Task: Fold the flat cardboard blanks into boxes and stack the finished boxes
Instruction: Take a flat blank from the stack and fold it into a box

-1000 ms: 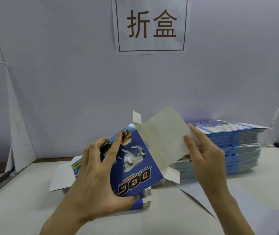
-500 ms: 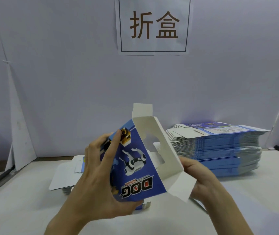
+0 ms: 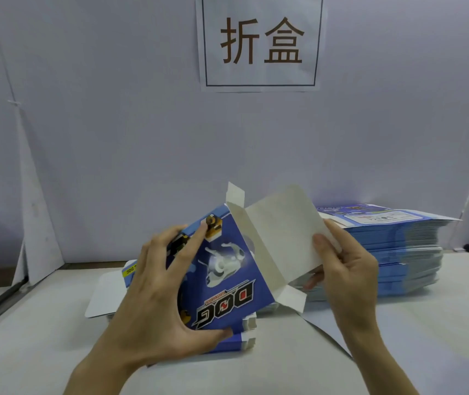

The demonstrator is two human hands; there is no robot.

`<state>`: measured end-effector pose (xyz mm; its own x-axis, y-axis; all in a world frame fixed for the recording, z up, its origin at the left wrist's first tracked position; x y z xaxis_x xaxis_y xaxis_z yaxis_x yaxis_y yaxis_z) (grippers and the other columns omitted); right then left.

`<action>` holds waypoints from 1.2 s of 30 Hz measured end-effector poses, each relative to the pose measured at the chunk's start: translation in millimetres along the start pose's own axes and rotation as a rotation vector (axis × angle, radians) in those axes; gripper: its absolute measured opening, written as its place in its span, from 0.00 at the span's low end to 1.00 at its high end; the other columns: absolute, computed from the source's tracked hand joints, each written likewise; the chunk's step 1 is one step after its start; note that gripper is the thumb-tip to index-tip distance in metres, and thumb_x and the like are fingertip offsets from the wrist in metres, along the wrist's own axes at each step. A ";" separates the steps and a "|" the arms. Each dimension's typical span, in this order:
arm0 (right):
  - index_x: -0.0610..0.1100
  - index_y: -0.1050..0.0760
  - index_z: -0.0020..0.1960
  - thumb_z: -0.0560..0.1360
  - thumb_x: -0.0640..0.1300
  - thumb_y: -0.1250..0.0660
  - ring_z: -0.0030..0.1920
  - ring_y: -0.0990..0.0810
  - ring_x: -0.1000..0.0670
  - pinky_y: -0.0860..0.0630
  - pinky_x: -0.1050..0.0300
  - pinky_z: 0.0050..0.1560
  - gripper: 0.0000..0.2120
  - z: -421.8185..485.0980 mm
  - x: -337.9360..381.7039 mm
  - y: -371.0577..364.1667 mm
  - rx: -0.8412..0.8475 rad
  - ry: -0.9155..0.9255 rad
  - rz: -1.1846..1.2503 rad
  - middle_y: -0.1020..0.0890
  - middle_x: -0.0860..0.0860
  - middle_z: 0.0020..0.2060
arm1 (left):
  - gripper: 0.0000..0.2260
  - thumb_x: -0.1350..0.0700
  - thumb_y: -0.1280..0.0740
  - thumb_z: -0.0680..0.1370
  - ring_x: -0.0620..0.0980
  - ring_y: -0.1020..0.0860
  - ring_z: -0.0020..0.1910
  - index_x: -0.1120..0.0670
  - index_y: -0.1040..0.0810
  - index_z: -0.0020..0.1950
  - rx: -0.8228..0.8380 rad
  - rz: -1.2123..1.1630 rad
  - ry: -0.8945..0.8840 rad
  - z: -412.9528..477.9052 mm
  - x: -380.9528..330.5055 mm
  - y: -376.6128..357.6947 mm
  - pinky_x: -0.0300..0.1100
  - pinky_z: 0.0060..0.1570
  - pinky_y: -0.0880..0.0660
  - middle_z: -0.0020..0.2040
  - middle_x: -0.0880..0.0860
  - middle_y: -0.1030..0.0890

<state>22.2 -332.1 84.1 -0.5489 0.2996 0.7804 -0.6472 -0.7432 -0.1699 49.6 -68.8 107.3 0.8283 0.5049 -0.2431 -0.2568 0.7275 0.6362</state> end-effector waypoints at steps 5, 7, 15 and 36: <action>0.54 0.20 0.58 0.79 0.39 0.36 0.30 0.23 0.53 0.22 0.53 0.31 0.13 -5.7 16.4 -4.8 0.005 0.177 -0.176 0.16 0.58 0.37 | 0.51 0.25 0.34 0.60 0.44 0.38 0.66 0.47 0.43 0.77 0.068 0.055 0.041 -1.6 5.2 -15.1 0.49 0.56 0.22 0.70 0.45 0.40; 0.58 0.16 0.48 0.81 0.45 0.38 0.39 0.19 0.56 0.20 0.57 0.37 0.14 0.7 5.3 -6.2 0.068 0.000 0.045 0.15 0.57 0.40 | 0.51 0.24 0.35 0.60 0.45 0.39 0.67 0.46 0.43 0.77 0.076 0.054 0.058 -2.2 10.0 -17.2 0.49 0.55 0.21 0.70 0.46 0.41; 0.48 0.13 0.45 0.70 0.54 0.35 0.43 0.14 0.48 0.17 0.51 0.42 0.15 -24.0 -25.6 -52.0 0.418 -0.740 0.780 0.14 0.46 0.45 | 0.48 0.26 0.35 0.62 0.48 0.41 0.72 0.49 0.41 0.75 0.052 0.187 -0.077 -0.9 -5.9 -20.0 0.56 0.68 0.45 0.72 0.51 0.39; 0.46 0.14 0.40 0.61 0.54 0.26 0.35 0.15 0.48 0.21 0.57 0.29 0.13 -3.1 -27.3 -16.2 0.423 -0.616 0.418 0.14 0.46 0.39 | 0.44 0.46 0.22 0.54 0.35 0.24 0.60 0.27 0.36 0.66 0.560 -0.540 0.514 -37.3 74.9 -45.8 0.35 0.55 0.24 0.64 0.32 0.28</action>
<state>46.0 -326.3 63.7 -0.2336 -0.3368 0.9122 -0.1362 -0.9175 -0.3736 104.8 -47.0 32.6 0.4092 0.4039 -0.8182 0.4876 0.6611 0.5702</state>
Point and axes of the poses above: each hand's wrist, its own z-axis towards the middle knuckle, its own y-axis out of the back of the hand, x = y × z, the point moved 10 cm from there along z, towards the middle knuckle
